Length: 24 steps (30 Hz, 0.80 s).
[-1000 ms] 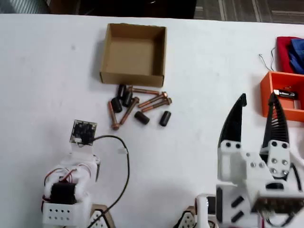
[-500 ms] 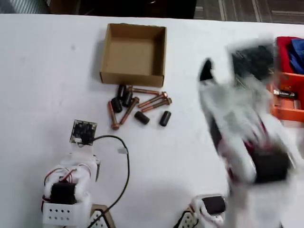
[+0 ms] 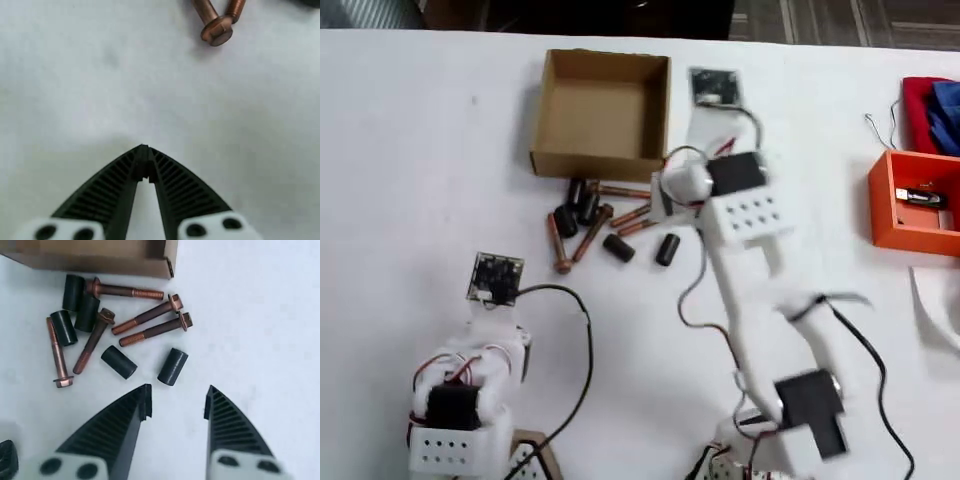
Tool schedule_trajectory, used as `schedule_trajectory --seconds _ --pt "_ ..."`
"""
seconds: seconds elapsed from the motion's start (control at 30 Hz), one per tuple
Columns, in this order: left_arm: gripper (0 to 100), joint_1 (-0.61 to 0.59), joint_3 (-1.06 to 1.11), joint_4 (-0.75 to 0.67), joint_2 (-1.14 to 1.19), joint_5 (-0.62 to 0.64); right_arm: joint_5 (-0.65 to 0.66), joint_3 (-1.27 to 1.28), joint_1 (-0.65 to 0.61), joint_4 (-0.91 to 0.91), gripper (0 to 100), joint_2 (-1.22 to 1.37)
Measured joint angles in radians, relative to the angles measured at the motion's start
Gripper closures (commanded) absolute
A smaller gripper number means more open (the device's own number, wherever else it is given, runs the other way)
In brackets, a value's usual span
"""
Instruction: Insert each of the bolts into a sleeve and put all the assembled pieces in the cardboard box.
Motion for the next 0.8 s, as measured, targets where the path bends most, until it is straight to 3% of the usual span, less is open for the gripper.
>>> schedule_trajectory --seconds 0.2,0.37,0.57,0.8 --pt "97 0.000 0.000 0.000 0.000 0.000 -0.003 -0.014 0.005 -0.034 82.5 0.269" --pt "97 0.000 0.000 0.000 0.000 0.000 -0.005 -0.175 0.005 0.034 82.5 0.445" --pt "97 0.000 0.000 0.000 0.000 0.000 -0.006 -0.367 -0.005 0.137 82.4 0.525" --pt "97 0.000 0.000 0.000 0.000 0.000 -0.009 -0.397 -0.032 0.149 82.5 0.591"
